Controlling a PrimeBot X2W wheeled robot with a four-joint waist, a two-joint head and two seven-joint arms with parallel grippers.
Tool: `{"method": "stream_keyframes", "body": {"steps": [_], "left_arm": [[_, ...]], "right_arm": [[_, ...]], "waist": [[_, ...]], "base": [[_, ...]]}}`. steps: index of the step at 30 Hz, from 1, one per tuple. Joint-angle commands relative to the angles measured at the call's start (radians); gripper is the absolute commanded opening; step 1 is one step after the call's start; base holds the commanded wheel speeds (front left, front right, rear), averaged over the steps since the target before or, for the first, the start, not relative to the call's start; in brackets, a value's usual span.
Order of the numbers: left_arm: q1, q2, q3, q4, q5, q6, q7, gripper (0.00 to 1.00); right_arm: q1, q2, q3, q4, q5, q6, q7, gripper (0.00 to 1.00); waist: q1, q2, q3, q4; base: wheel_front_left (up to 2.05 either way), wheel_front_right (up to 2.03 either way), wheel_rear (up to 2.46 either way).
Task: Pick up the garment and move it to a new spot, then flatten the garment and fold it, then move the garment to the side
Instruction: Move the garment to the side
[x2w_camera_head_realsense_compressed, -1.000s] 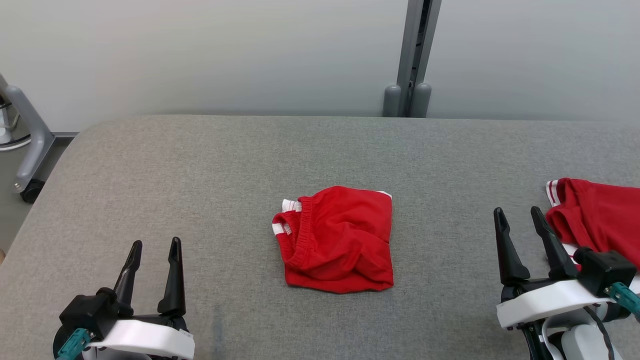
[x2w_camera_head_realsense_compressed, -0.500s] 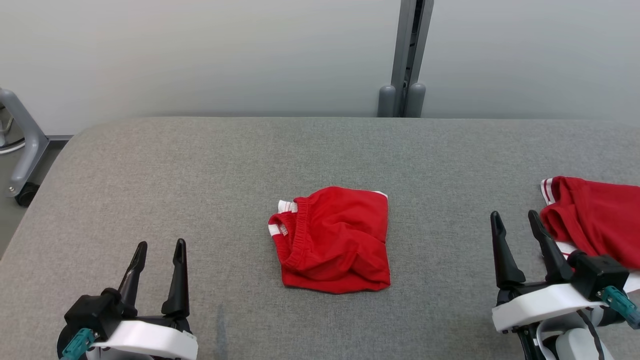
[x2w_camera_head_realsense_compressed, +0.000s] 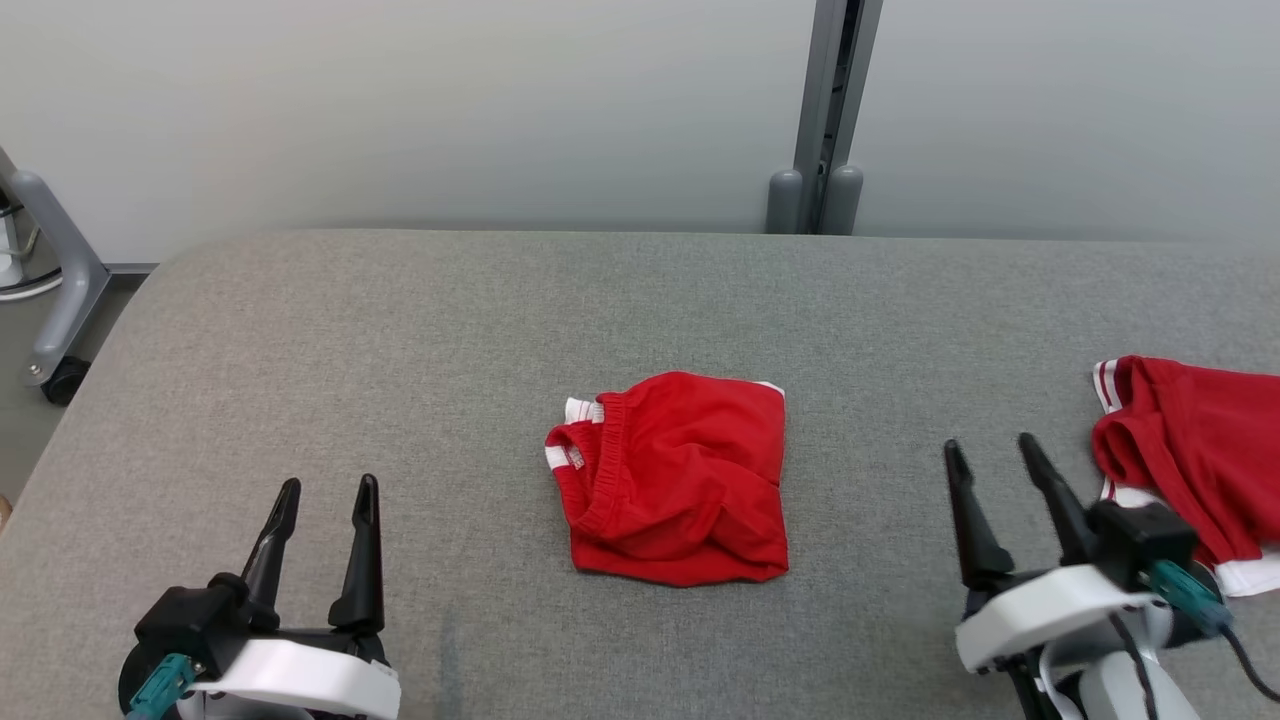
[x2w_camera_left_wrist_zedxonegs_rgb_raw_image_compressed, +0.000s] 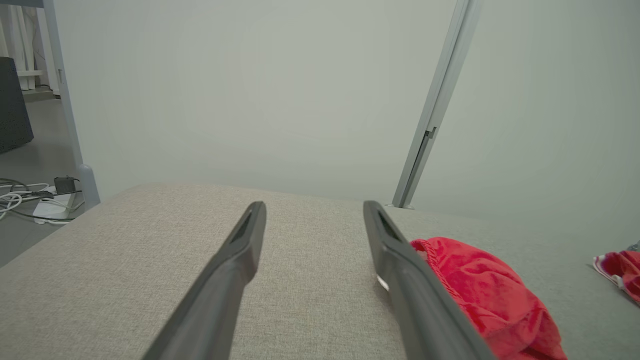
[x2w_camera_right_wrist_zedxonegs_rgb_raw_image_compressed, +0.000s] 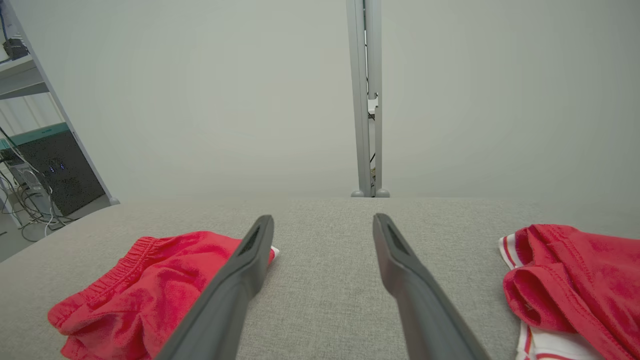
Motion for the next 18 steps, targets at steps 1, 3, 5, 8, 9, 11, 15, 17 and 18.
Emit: {"method": "stream_keyframes", "body": {"steps": [1, 3, 5, 8, 9, 11, 15, 17, 18], "left_arm": [[-0.007, 0.004, -0.001, -0.005, 0.009, 0.004, -0.004, 1.00], [-0.010, 0.003, -0.012, -0.008, 0.013, 0.006, -0.004, 1.00], [-0.019, 0.005, -0.015, -0.011, 0.026, 0.007, -0.004, 1.00], [-0.024, 0.004, -0.024, -0.020, 0.034, 0.014, -0.004, 1.00], [-0.025, 0.004, -0.025, -0.019, 0.032, 0.014, -0.004, 1.00], [-0.025, 0.004, -0.028, -0.019, 0.030, 0.016, -0.004, 1.00], [-0.023, 0.004, -0.036, -0.022, 0.019, 0.023, -0.004, 1.00], [-0.025, 0.004, -0.037, -0.021, 0.014, 0.023, -0.004, 1.00], [-0.028, 0.004, -0.036, -0.021, 0.013, 0.023, -0.004, 1.00]], "right_arm": [[-0.030, -0.005, 0.017, 0.028, -0.001, 0.000, 0.021, 1.00], [-0.071, -0.009, 0.040, 0.073, -0.001, 0.000, 0.053, 1.00], [-0.112, -0.008, 0.066, 0.121, 0.012, 0.000, 0.090, 1.00], [-0.192, -0.008, 0.124, 0.217, 0.068, 0.000, 0.190, 1.00], [-0.207, -0.011, 0.139, 0.239, 0.085, 0.000, 0.223, 1.00], [-0.225, -0.015, 0.152, 0.260, 0.106, 0.000, 0.252, 1.00], [-0.283, -0.021, 0.159, 0.338, 0.177, 0.000, 0.351, 1.00], [-0.315, -0.024, 0.146, 0.370, 0.204, 0.000, 0.383, 1.00], [-0.329, -0.022, 0.138, 0.386, 0.222, 0.000, 0.398, 1.00]], "waist": [[0.0000, 0.0000, 0.003, 0.000], [0.0000, 0.0000, 0.008, 0.007], [0.0000, 0.0000, 0.012, 0.021], [0.0000, 0.0000, 0.020, 0.062], [0.0000, 0.0000, 0.022, 0.074], [0.0000, 0.0000, 0.022, 0.086], [0.0000, 0.0000, 0.029, 0.132], [0.0000, 0.0000, 0.036, 0.152], [0.0000, 0.0000, 0.040, 0.162]], "base": [[0.00, 0.00, 0.00], [0.00, 0.00, 0.00], [0.00, 0.00, 0.00], [0.00, 0.00, 0.00], [0.00, 0.00, 0.00], [0.00, 0.00, 0.00], [0.00, 0.00, 0.00], [0.00, 0.00, 0.00], [0.00, 0.00, 0.00]]}}
